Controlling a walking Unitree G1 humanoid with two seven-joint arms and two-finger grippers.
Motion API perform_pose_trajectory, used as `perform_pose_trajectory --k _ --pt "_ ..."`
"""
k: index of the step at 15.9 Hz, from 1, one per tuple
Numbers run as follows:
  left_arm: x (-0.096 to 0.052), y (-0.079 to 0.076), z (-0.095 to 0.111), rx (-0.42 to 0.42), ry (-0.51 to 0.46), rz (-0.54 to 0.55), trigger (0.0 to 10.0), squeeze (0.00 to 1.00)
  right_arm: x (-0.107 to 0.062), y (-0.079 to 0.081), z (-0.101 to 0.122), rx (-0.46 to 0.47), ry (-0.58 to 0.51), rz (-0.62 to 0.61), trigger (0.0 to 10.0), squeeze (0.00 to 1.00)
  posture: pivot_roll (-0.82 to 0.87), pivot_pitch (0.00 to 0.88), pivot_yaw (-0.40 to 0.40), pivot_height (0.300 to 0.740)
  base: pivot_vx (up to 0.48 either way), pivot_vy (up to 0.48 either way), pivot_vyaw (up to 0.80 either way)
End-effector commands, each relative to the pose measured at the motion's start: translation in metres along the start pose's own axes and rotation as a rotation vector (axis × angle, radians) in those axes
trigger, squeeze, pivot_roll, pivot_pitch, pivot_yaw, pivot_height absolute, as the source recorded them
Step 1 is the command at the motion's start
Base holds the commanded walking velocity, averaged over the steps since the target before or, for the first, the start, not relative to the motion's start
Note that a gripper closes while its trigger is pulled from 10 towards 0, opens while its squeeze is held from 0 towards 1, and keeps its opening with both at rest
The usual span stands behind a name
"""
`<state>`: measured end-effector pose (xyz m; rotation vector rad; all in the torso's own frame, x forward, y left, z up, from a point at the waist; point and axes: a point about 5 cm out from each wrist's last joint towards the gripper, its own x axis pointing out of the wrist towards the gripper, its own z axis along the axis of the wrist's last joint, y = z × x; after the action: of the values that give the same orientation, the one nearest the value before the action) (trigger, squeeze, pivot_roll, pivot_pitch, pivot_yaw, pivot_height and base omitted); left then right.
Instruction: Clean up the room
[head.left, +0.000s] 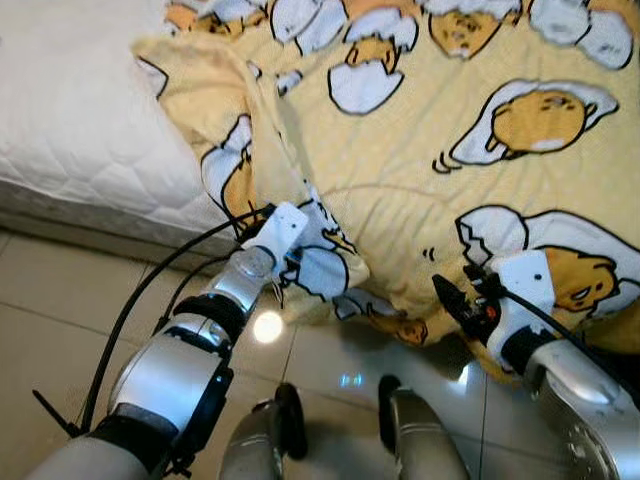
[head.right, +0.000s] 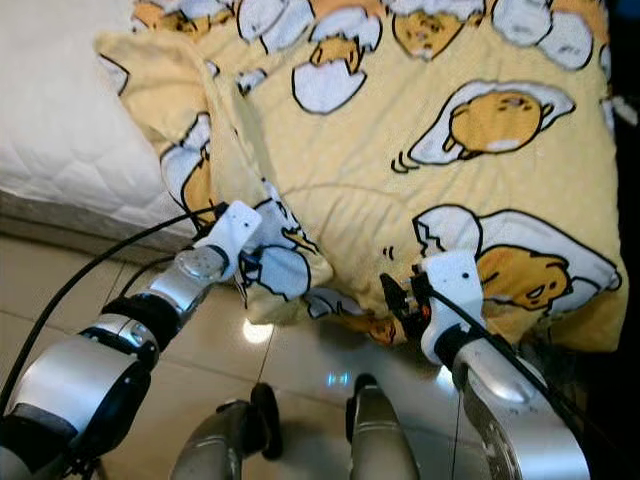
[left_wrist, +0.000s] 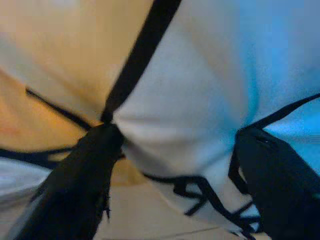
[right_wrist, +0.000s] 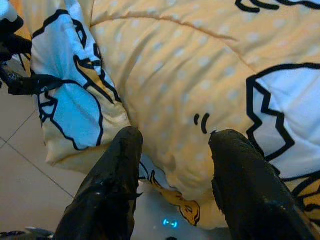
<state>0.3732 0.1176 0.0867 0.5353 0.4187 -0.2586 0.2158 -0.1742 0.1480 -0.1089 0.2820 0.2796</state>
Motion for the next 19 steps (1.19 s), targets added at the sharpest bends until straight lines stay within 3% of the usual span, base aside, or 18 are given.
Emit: perform_pose_trajectory --k 1,3,7,16,19 --pt "-0.001 0.003 -0.013 -0.027 0.041 0.020 0.0 0.00 -0.005 0.005 -0.002 0.016 0.013 0.015 10.0 0.00 -0.37 0.416 0.137 0.740 0.000 0.000 0.00" --pt "-0.001 0.005 -0.011 -0.051 0.027 0.032 0.0 0.00 -0.009 0.008 -0.001 0.019 0.004 0.063 10.0 0.00 -0.37 0.413 0.138 0.740 0.000 0.000 0.00" --pt "-0.001 0.005 -0.006 -0.224 -0.015 0.042 0.0 0.00 -0.018 0.006 0.001 0.026 -0.003 0.119 10.0 0.00 -0.37 0.406 0.135 0.740 0.000 0.000 0.00" --pt "-0.001 0.009 -0.008 -0.260 -0.025 0.040 0.0 0.00 -0.021 0.004 0.001 0.033 -0.015 0.171 10.0 0.00 -0.36 0.390 0.138 0.740 0.000 0.000 0.00" --pt "-0.002 0.018 -0.007 -0.273 -0.047 0.040 0.0 0.00 -0.018 0.007 0.001 0.041 -0.038 0.222 10.0 0.00 -0.32 0.357 0.144 0.740 0.000 0.000 0.00"
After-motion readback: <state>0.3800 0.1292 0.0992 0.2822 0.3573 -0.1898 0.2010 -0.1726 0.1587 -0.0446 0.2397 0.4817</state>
